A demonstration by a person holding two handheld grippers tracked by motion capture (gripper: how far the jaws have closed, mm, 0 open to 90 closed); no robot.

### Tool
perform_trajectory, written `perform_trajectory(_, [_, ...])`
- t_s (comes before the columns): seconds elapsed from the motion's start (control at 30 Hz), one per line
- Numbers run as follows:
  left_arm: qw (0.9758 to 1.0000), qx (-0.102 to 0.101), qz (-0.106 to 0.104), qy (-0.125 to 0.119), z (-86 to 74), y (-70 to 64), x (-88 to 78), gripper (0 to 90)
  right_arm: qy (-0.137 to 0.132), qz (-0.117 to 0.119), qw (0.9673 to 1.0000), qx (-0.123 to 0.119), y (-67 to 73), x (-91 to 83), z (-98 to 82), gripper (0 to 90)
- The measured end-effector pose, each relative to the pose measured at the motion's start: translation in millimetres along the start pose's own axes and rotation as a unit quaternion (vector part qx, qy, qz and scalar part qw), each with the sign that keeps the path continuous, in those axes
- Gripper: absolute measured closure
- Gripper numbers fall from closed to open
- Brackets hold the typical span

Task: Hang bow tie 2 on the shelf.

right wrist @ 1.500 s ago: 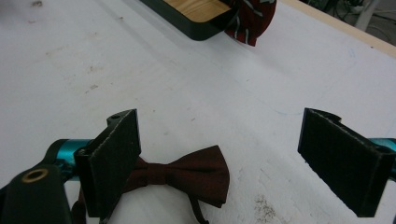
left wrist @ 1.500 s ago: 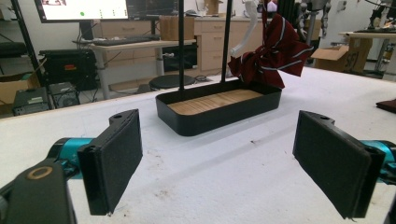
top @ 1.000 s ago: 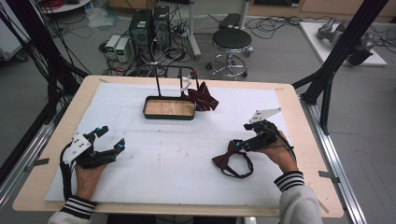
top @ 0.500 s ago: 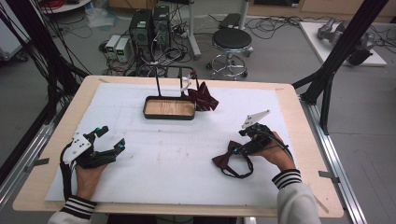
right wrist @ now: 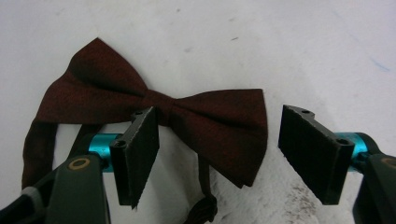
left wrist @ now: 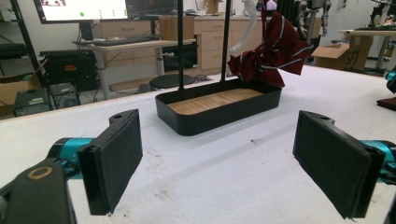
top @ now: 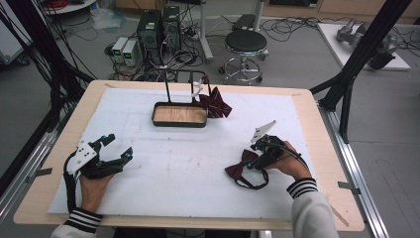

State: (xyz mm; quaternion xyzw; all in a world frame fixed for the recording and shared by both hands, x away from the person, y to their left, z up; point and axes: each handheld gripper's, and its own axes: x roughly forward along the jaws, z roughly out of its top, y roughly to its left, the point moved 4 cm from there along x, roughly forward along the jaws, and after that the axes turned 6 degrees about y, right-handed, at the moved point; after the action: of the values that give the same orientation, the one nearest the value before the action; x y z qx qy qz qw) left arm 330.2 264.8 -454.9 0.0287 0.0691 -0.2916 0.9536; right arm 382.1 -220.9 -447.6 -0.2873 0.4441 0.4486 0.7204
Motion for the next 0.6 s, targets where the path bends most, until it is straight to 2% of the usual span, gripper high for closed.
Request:
perform_trajectory(0.1, [1.0000,0.000,0.000,0.000,0.0,0.0,-0.1,16.0,0.008,0.007,0.9999,-0.007,0.6,1.6,-1.3,31.9])
perform_trajectory(0.2, [1.0000,0.000,0.000,0.000,0.0,0.0,0.0,16.0,0.007,0.006,0.9999,-0.010,0.5,1.9,-1.6,33.0])
perform_trajectory(0.6, [1.0000,0.000,0.000,0.000,0.0,0.0,0.0,16.0,0.030,-0.002,0.9993,-0.022,-1.0,5.2,-4.4,43.9])
